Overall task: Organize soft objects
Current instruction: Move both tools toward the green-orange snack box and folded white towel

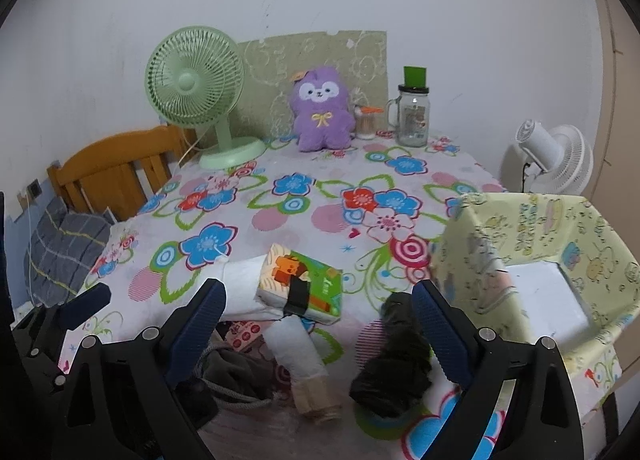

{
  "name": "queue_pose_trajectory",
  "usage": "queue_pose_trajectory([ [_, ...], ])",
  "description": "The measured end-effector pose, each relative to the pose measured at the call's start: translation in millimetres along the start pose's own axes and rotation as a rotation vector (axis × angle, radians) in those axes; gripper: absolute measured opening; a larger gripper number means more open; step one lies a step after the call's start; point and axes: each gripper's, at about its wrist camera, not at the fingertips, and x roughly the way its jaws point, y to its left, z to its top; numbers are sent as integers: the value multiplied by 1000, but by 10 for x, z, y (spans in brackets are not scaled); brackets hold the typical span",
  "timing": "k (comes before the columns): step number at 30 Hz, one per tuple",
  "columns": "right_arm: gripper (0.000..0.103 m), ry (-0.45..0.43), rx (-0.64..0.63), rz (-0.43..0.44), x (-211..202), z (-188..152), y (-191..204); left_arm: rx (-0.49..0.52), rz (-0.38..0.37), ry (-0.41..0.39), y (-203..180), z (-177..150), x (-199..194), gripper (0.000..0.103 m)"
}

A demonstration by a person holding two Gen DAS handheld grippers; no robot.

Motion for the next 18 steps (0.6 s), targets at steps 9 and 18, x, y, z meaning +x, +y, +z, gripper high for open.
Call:
queue_pose_trajectory([
  [9, 95, 62, -8, 3, 361, 42, 87, 10, -24, 50, 4, 32, 278, 94],
  [18, 90, 138, 42, 23, 728, 69, 16, 13, -39, 90, -33, 90, 506, 94],
])
